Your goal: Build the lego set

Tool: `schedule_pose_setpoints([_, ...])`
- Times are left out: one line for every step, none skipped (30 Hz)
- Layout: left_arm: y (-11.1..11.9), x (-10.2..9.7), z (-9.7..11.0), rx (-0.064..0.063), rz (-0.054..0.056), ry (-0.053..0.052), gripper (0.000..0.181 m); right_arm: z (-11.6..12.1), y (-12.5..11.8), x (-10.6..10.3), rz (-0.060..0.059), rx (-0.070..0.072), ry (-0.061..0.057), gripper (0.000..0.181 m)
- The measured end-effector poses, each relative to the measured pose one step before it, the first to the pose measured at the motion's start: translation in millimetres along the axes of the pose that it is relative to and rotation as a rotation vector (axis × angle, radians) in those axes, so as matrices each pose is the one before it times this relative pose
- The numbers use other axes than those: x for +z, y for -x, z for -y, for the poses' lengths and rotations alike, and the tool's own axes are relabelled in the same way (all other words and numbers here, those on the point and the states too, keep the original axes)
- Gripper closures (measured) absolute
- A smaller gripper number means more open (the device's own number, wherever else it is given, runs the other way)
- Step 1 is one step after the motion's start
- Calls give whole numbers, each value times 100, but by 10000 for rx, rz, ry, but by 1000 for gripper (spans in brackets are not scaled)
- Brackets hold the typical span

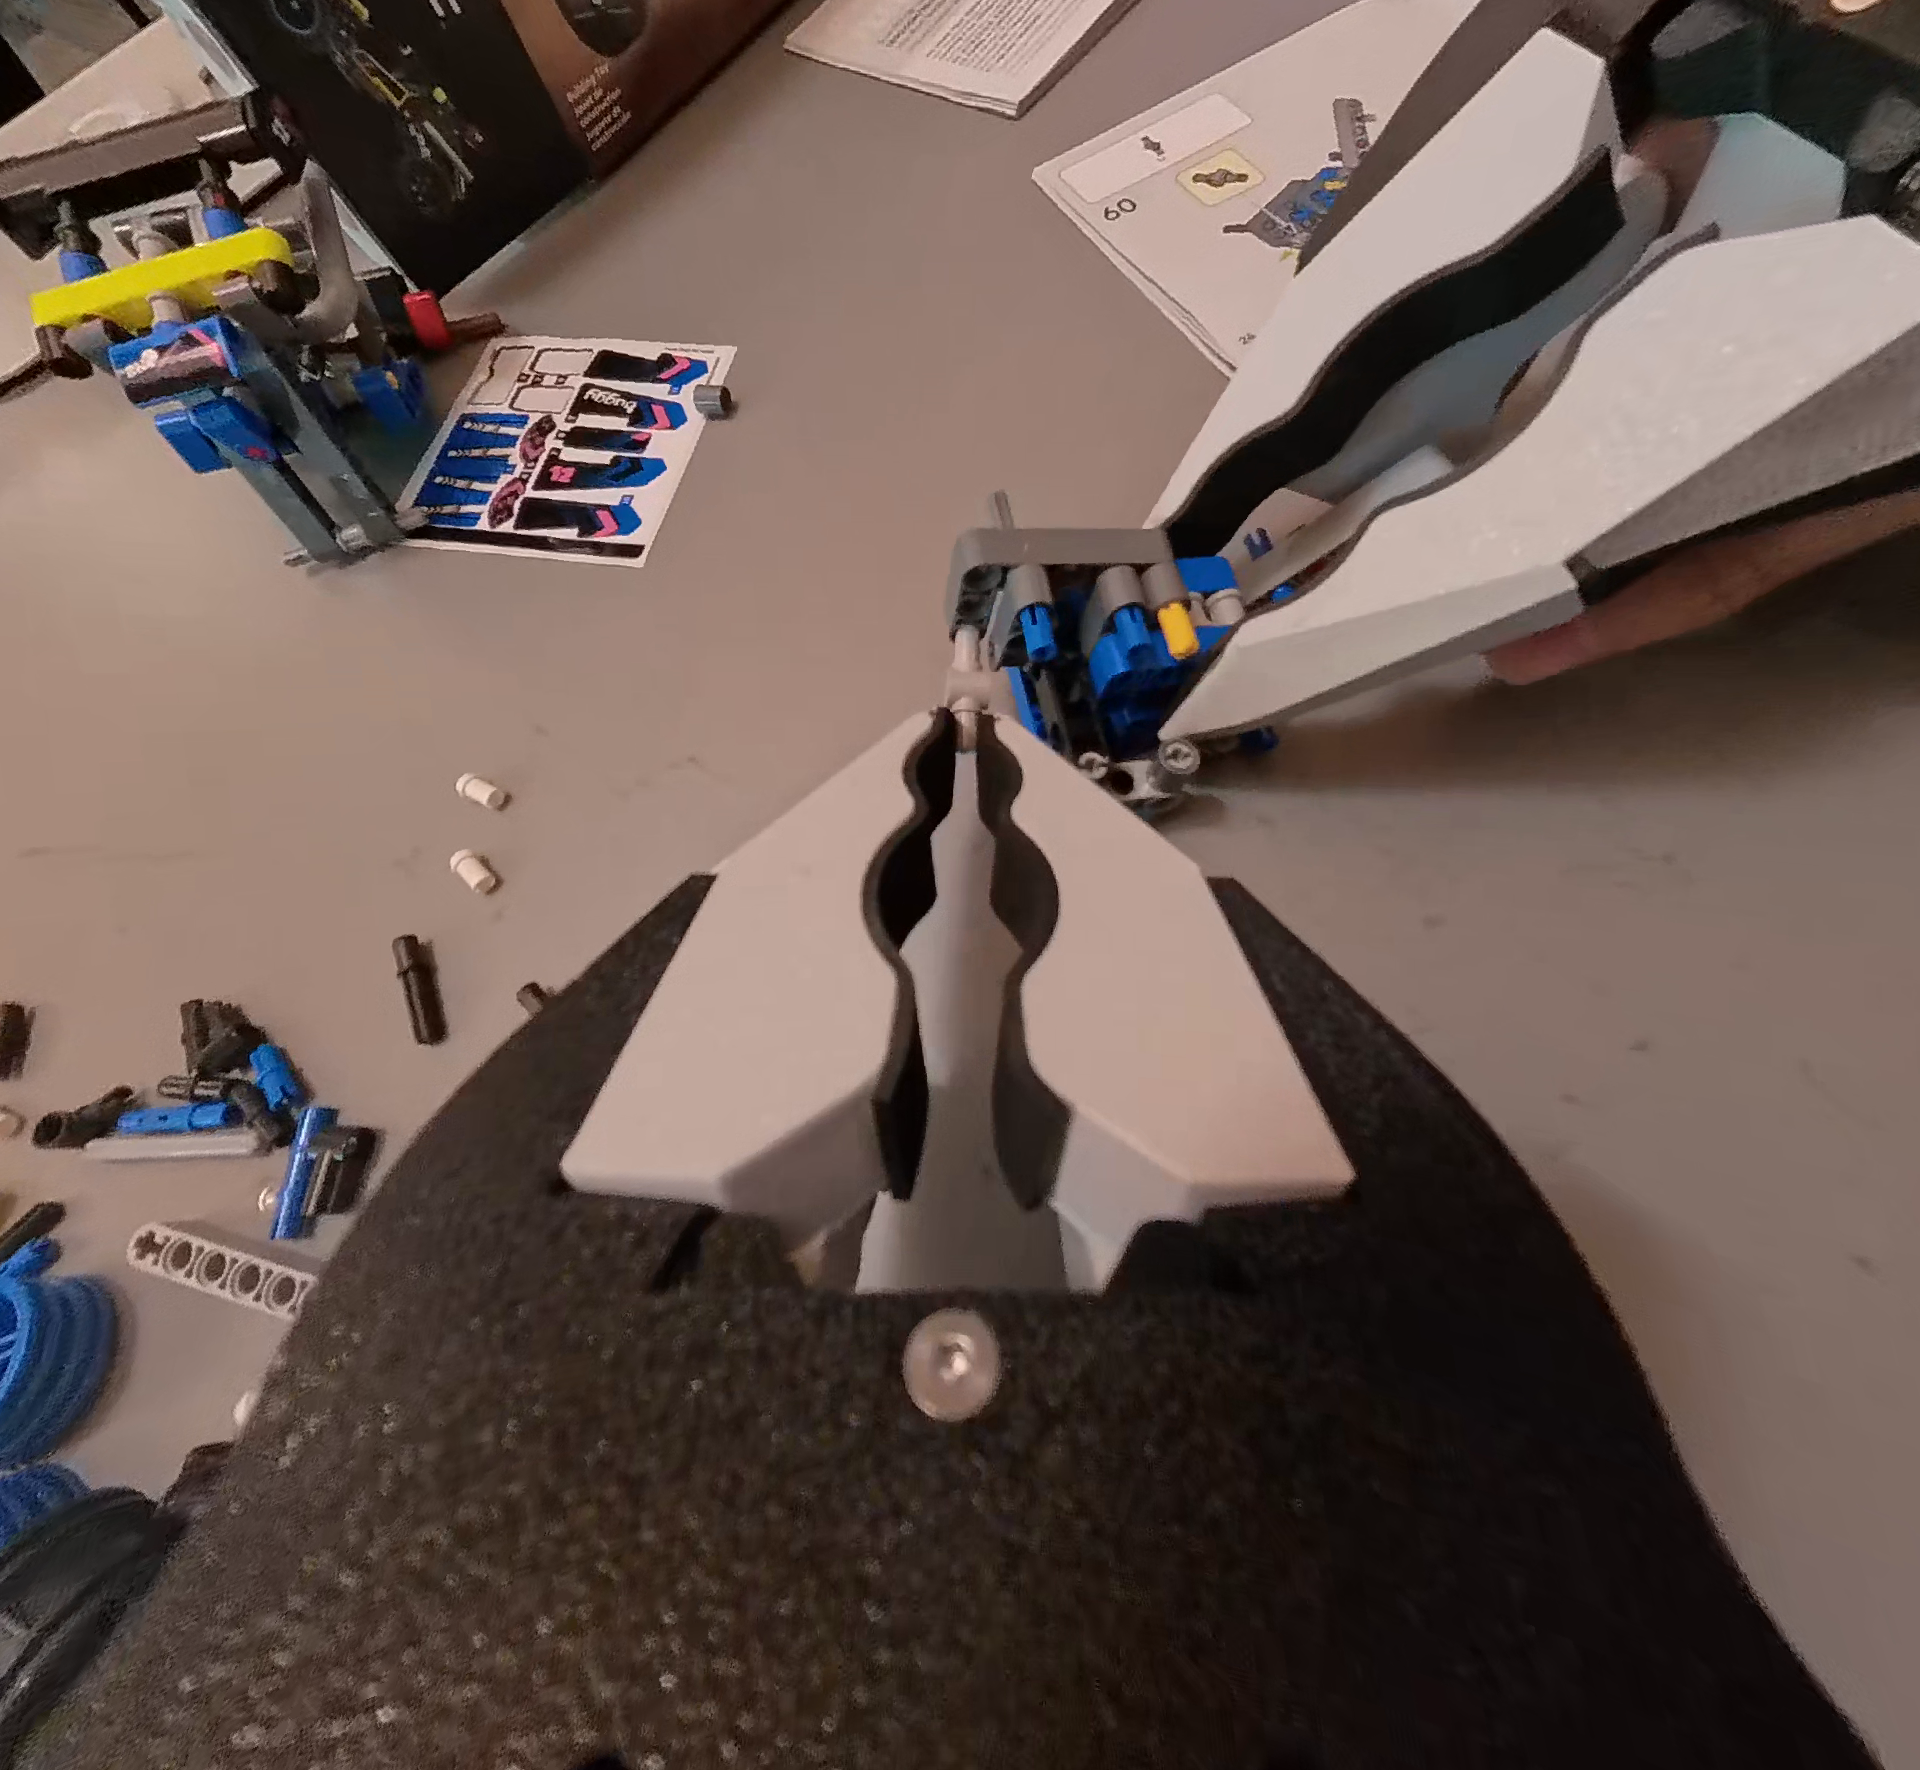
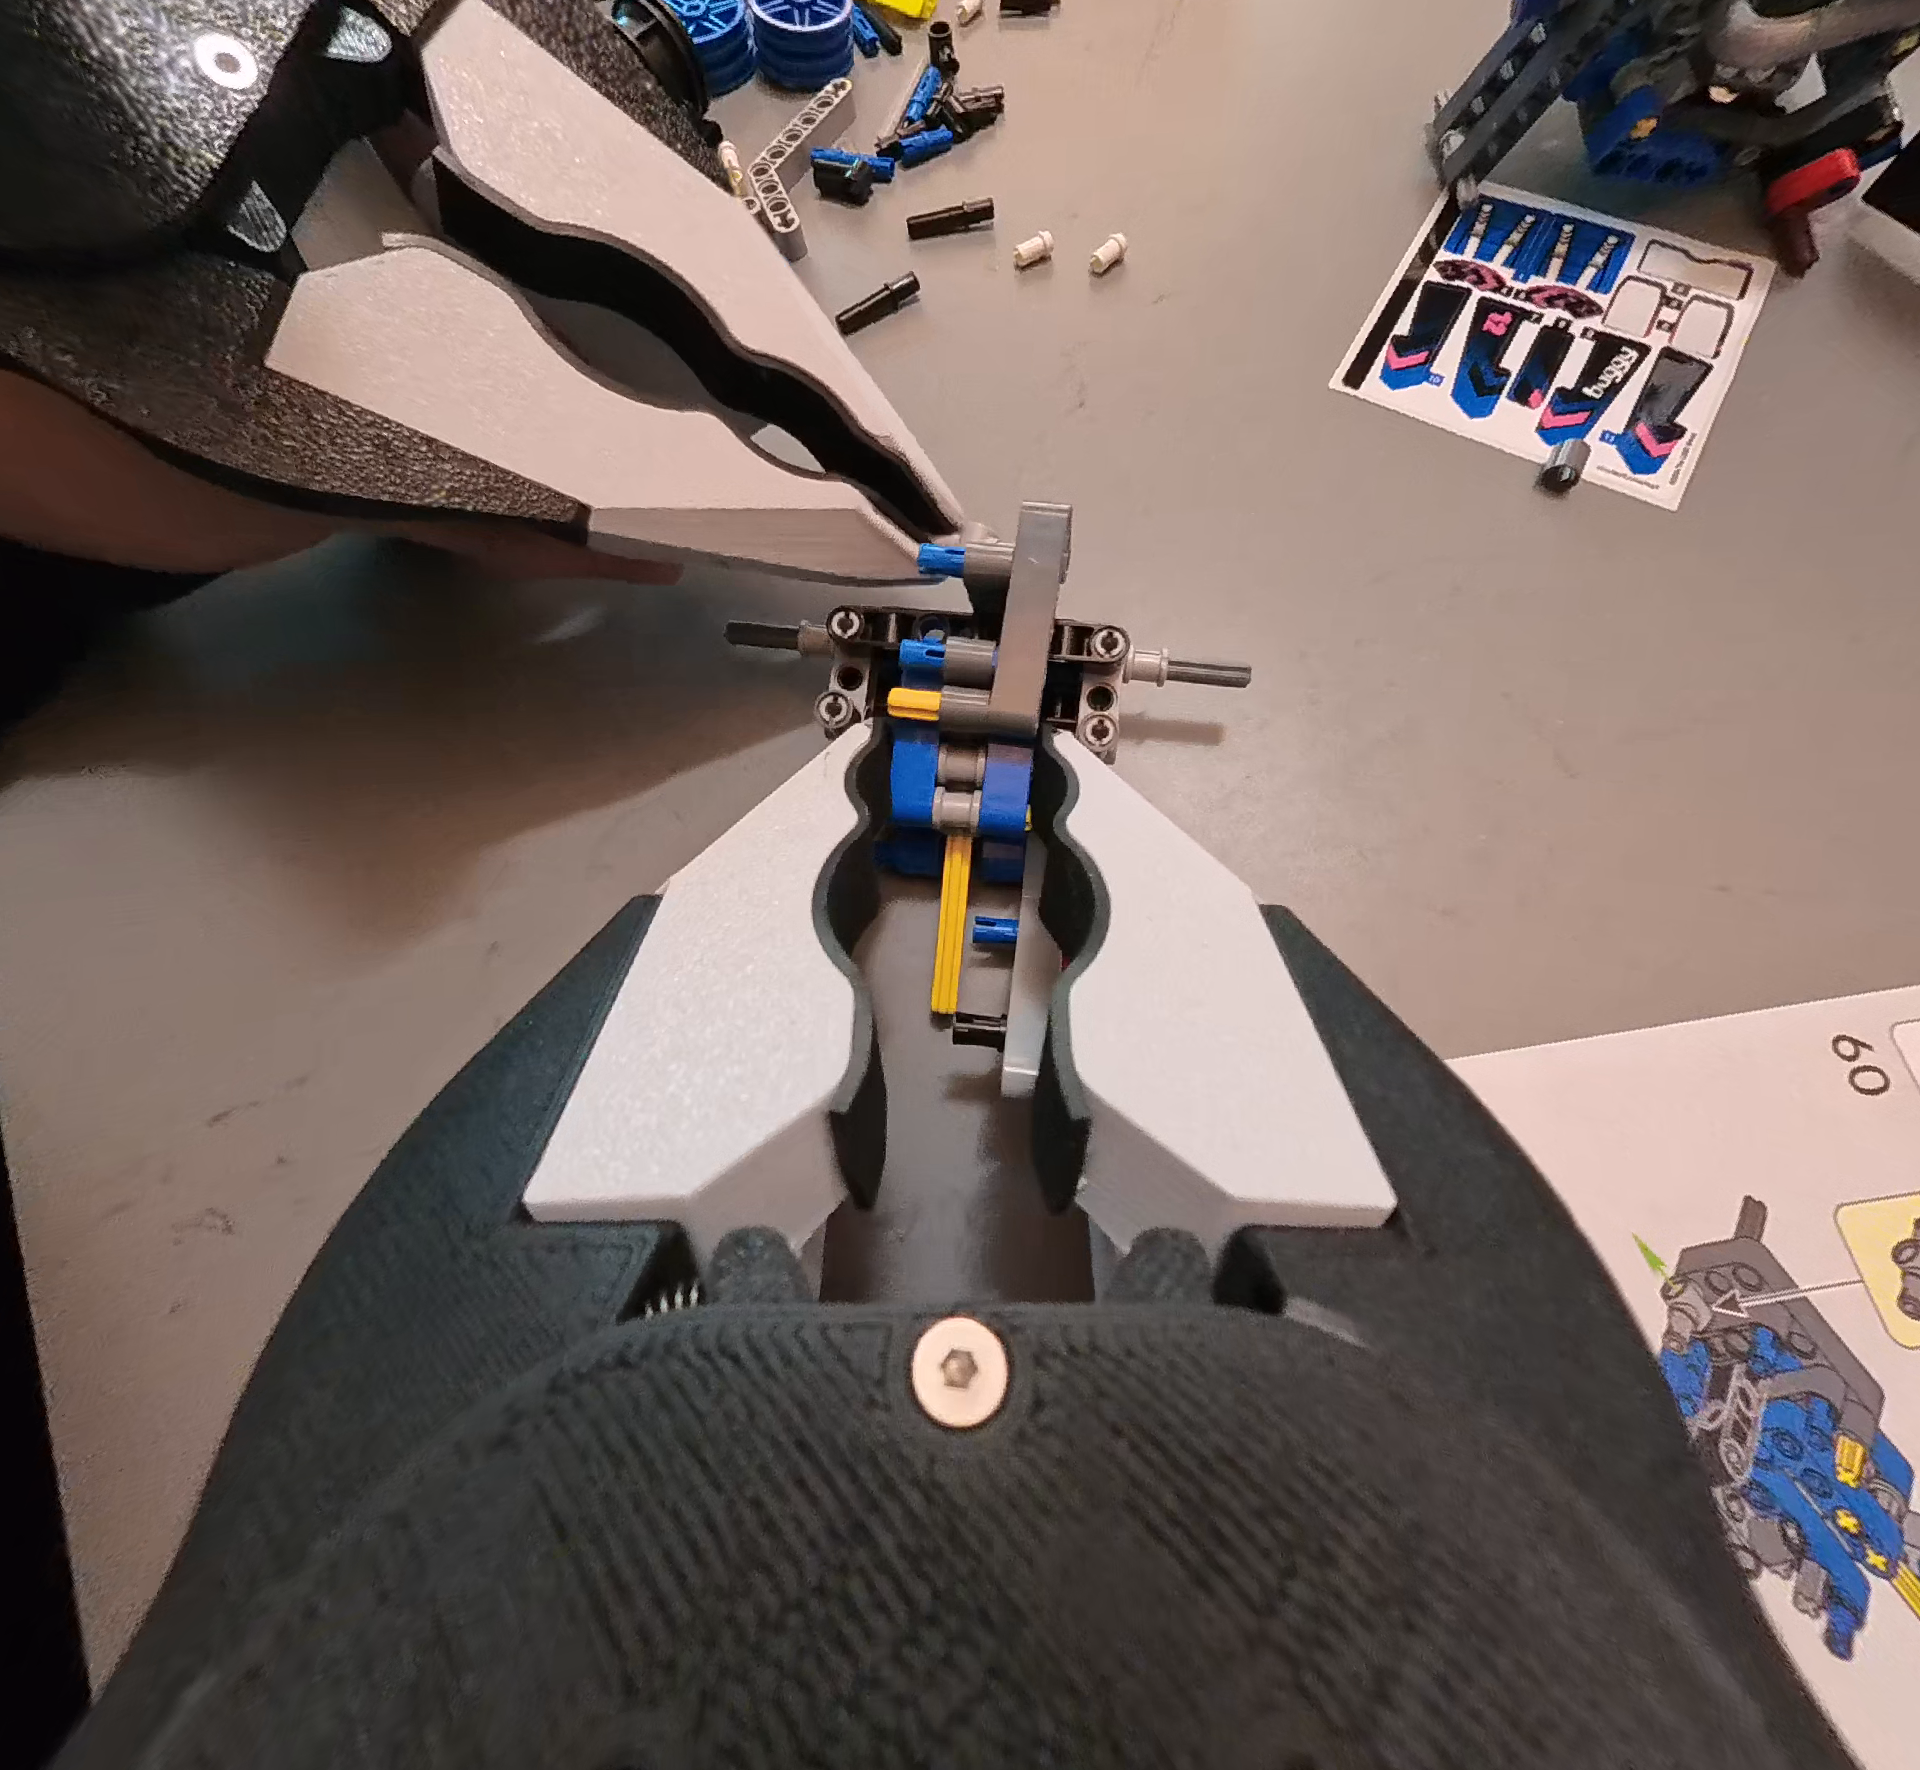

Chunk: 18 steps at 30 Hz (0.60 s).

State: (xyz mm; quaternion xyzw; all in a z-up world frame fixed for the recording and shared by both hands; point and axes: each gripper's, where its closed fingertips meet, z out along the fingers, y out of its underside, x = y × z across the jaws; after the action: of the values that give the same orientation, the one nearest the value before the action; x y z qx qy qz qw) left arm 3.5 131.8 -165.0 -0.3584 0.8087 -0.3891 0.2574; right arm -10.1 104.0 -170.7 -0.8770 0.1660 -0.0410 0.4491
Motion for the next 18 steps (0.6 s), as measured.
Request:
schedule_pose_setpoints([-17,-29,26,-63,-32,-24,180,10,-10,6,-9,17,-6,155])
schedule_pose_setpoints([13,-35,4,-61,-22,-20,180,17,0,-5,3,25,-7,155])
schedule_pose_setpoints([7,-12,16,-16,6,-14,180,17,-23,14,-22,6,-8,155])
schedule_pose_setpoints([5,9,0,22,24,1,180,22,-11,1,-15,13,-10,155])
schedule_pose_setpoints([8,15,-2,24,27,9,180,26,-19,5,-8,14,-9,155])
schedule_pose_setpoints([9,16,4,8,15,-2,180,11,4,-6,-9,-4,-6,155])
schedule_pose_setpoints([36,14,21,-7,9,-4,180,-5,-7,2,-12,-3,5,155])
schedule_pose_setpoints([46,24,12,6,22,2,180,16,-17,13,-31,23,6,154])
schedule_pose_setpoints([56,15,-22,55,32,14,180,7,-84,82,-112,-38,22,155])
schedule_pose_setpoints([60,8,2,98,42,3,180,25,-57,80,-147,-103,21,155])
schedule_pose_setpoints([41,-11,-1,108,30,-5,180,4,-11,68,-116,-121,25,155])
schedule_pose_setpoints([12,-14,35,117,18,-15,180,-9,-4,47,-55,-47,17,155])
schedule_pose_setpoints([17,-22,37,152,34,-24,180,-5,16,-2,57,57,8,155])
schedule_pose_setpoints([25,0,17,169,57,0,180,-10,26,-10,127,109,3,155])
schedule_pose_setpoints([20,3,9,165,77,10,180,-16,16,-7,99,26,9,155])
schedule_pose_setpoints([11,-11,50,129,68,-22,180,-17,14,5,55,-48,12,155])
schedule_pose_setpoints([3,-39,53,86,43,-49,180,-18,8,-2,41,-37,7,155])
schedule_pose_setpoints([-8,-56,77,25,9,-84,180,-6,22,-15,68,8,1,155])
